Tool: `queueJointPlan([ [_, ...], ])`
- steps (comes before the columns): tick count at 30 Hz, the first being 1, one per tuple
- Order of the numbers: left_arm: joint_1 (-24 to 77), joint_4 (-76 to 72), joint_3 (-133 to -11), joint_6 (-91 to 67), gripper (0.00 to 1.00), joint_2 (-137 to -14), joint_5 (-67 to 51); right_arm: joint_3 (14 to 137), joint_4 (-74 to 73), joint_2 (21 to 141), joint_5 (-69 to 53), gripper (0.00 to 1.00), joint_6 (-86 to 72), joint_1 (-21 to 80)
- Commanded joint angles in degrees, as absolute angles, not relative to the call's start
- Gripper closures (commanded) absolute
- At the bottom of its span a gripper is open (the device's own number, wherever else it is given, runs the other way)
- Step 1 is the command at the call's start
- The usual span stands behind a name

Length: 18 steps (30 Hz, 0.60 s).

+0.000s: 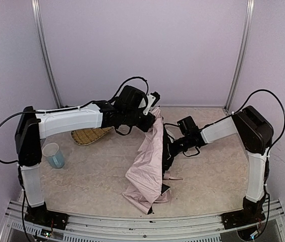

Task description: Put away the umbrella

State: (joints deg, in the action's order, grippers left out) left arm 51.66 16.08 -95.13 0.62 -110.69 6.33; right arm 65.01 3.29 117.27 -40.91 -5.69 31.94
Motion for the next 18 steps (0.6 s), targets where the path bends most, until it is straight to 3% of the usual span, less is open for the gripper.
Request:
queueJointPlan([
  [1,47.38,15.21,-90.92,-3.14,1.00,-115.97,-0.21,63.99,4.24,118.72,-44.78,0.41,-6.47,32.61],
  [9,45.79,9.15,-81.36,-3.54,1.00,-115.31,-3.33,59.35,4.02,108.97,-40.75,0.41,-10.54,29.60],
  [18,44.04,10.89,-82.88,-2.32,1.00,-122.05,-6.07,49.70,-3.28,88.29,-22.16,0.39,-7.11,28.70],
])
